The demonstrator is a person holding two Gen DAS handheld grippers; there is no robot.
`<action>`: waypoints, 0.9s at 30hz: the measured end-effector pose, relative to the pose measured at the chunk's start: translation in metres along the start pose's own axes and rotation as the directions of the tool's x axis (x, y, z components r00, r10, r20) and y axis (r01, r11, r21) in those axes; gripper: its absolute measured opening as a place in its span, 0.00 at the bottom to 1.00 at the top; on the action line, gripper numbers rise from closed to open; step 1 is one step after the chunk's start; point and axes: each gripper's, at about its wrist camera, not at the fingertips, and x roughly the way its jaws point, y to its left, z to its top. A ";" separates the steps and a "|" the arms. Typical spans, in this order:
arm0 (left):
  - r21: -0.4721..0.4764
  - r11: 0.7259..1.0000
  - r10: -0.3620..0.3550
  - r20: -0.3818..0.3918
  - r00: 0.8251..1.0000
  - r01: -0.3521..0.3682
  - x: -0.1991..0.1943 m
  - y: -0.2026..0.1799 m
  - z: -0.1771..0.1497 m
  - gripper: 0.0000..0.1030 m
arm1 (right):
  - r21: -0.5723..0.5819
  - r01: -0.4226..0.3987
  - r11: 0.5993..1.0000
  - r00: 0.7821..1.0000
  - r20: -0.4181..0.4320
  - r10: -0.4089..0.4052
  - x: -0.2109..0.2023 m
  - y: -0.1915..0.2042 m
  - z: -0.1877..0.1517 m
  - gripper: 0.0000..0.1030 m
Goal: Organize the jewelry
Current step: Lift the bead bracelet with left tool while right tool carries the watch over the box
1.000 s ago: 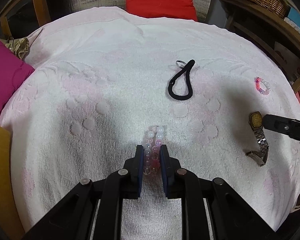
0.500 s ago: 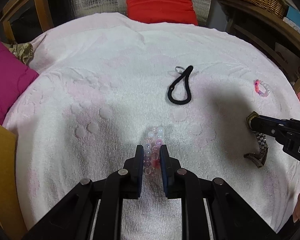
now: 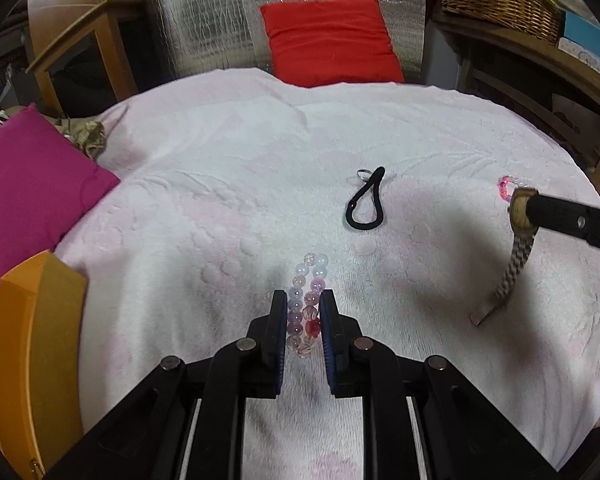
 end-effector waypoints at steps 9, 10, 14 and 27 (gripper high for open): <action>-0.059 0.998 0.041 0.046 0.998 -0.039 -0.051 0.015 -0.023 0.16 | 0.018 -0.074 0.997 0.996 0.056 0.073 -0.025 0.027 -0.009 0.13; -0.063 0.997 0.045 0.058 0.997 -0.042 -0.061 0.018 -0.028 0.16 | 0.006 -0.077 0.997 0.995 0.058 0.076 -0.027 0.034 -0.010 0.13; -0.079 0.995 0.075 0.081 0.994 -0.068 -0.095 0.036 -0.044 0.16 | -0.018 -0.131 0.991 0.989 0.060 0.132 -0.037 0.064 -0.016 0.13; -0.320 0.914 0.287 0.073 0.955 -0.250 -0.205 0.213 -0.117 0.16 | -0.218 -0.377 0.900 0.925 -0.051 0.375 -0.044 0.256 -0.023 0.13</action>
